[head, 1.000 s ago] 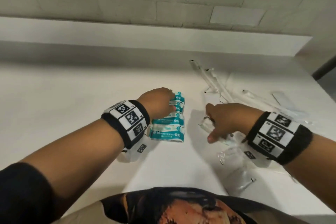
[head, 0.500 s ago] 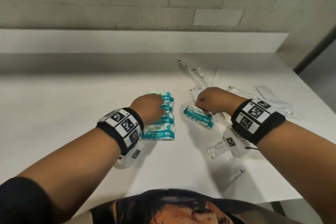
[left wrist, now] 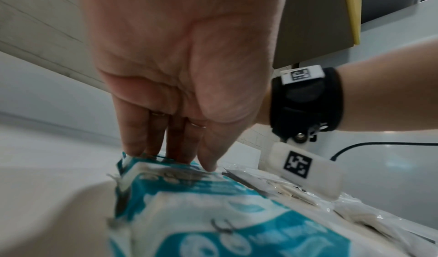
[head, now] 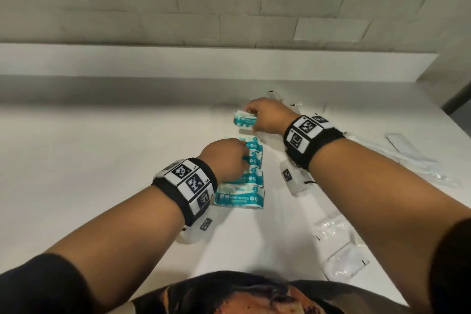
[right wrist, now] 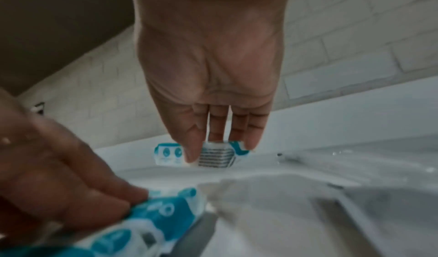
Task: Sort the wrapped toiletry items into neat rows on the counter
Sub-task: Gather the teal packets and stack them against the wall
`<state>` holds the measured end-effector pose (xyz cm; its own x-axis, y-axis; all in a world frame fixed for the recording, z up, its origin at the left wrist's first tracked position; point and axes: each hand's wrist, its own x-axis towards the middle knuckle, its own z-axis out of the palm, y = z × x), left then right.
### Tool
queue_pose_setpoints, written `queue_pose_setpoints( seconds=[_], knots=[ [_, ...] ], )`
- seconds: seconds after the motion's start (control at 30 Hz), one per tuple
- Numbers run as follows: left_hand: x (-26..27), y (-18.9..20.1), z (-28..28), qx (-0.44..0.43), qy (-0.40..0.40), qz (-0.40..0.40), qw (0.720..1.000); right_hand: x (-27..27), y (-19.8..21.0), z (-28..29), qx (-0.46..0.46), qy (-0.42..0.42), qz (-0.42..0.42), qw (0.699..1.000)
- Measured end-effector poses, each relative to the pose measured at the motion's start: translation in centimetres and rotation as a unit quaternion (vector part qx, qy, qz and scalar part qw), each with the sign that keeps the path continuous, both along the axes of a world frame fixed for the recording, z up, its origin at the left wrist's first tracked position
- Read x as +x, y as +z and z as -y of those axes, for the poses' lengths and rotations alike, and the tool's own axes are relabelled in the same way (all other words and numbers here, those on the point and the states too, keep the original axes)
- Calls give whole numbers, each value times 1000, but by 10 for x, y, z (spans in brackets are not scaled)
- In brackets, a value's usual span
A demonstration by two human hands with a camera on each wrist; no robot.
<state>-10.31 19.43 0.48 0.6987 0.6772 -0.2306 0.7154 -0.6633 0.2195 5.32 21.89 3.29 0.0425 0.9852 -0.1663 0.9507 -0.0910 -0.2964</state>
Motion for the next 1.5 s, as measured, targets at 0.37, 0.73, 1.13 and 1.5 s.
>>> queue_pose_setpoints(
  seconds=[0.37,0.73,1.13,1.5],
  knots=[
    [-7,12,6,-135,-78,-142,978,-1,-15,-12,-83,35,-9,996],
    [-6,-1,-1,-18,-82,-129,988,0,-23,-36,-28,113,104,988],
    [22,3,-130,-33,-43,-132,990,14,-15,-140,-49,54,39,997],
    [36,-21,-208,-76,13,-116,990,35,-32,-181,-60,29,-20,998]
  ],
)
